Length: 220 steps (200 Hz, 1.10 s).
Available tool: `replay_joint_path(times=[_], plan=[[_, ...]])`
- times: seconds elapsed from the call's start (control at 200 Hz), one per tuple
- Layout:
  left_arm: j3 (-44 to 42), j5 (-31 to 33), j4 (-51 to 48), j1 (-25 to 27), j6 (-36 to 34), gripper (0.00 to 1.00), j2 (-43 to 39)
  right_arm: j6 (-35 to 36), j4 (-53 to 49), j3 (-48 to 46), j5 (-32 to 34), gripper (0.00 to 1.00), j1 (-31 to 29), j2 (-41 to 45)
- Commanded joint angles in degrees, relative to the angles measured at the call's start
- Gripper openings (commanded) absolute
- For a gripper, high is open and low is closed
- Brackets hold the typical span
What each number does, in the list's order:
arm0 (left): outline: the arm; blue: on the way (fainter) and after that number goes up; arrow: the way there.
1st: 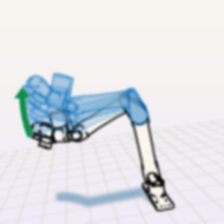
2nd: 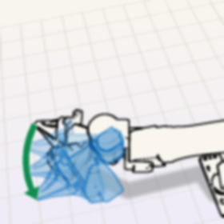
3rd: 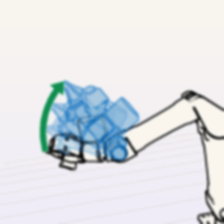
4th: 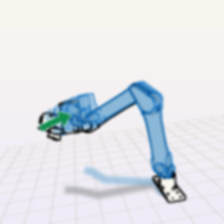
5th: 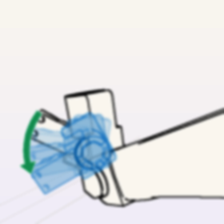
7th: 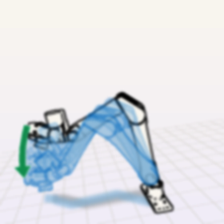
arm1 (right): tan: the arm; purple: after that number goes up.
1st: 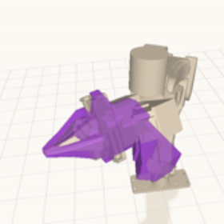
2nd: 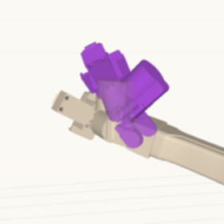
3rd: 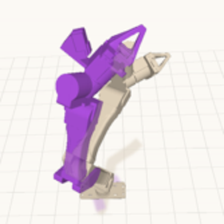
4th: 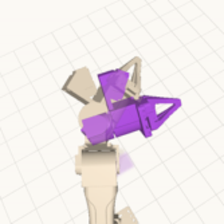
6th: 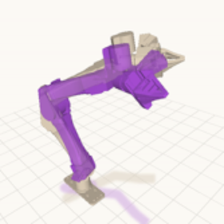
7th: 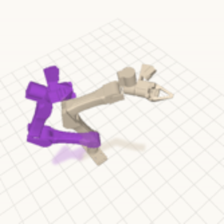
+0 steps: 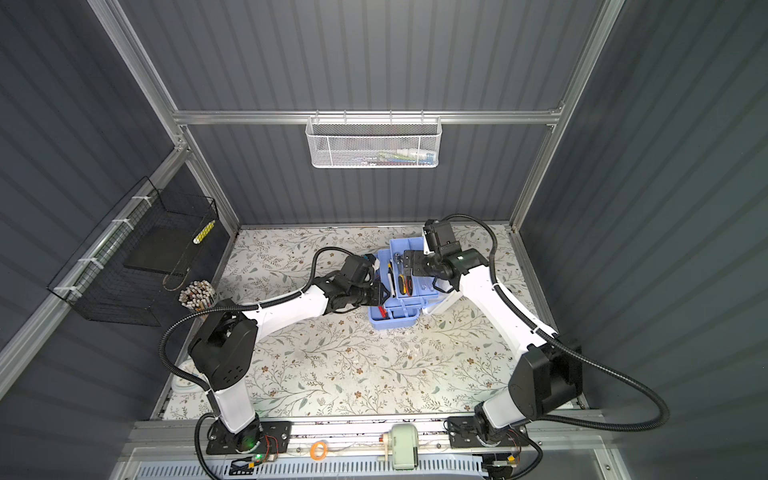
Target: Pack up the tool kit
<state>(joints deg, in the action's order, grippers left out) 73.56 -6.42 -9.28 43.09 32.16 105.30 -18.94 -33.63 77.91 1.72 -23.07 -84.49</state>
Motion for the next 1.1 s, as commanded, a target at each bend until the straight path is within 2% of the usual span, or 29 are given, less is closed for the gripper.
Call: replay_joint_path(times=[0.0, 0.115, 0.29, 0.435, 0.725, 0.745, 0.84, 1.095], plan=[[0.1, 1.1, -4.3, 0.2, 0.5, 0.36, 2.2, 3.2, -1.5, 1.4, 4.2, 0.99, 0.4, 4.2], [0.2, 0.9, -4.1, 0.2, 0.6, 0.35, 2.3, 5.2, -2.5, 0.0, 3.7, 0.99, 4.4, 6.5], [0.3, 1.0, -4.3, 0.1, 0.5, 0.35, 2.1, 4.2, 3.0, -8.3, -7.7, 0.99, 14.2, 10.4], [-0.3, 1.1, -4.2, 0.1, 0.5, 0.35, 1.6, 3.1, 6.4, -13.6, -13.3, 0.99, 17.5, 11.6], [-0.3, 1.1, -4.5, 0.1, 0.6, 0.35, 1.0, -1.1, 13.4, -19.3, -20.4, 0.99, 19.0, 10.5], [-0.3, 1.1, -4.5, 0.1, 0.6, 0.35, 0.9, -1.5, 13.6, -19.4, -22.7, 0.99, 19.0, 10.4], [-0.4, 1.1, -4.5, 0.1, 0.6, 0.35, 0.8, -2.9, 14.5, -19.3, -25.3, 0.99, 18.9, 9.6], [-0.2, 1.2, -4.6, 0.1, 0.6, 0.36, 0.5, -3.8, 13.8, -18.7, -24.3, 0.99, 15.6, 9.4]])
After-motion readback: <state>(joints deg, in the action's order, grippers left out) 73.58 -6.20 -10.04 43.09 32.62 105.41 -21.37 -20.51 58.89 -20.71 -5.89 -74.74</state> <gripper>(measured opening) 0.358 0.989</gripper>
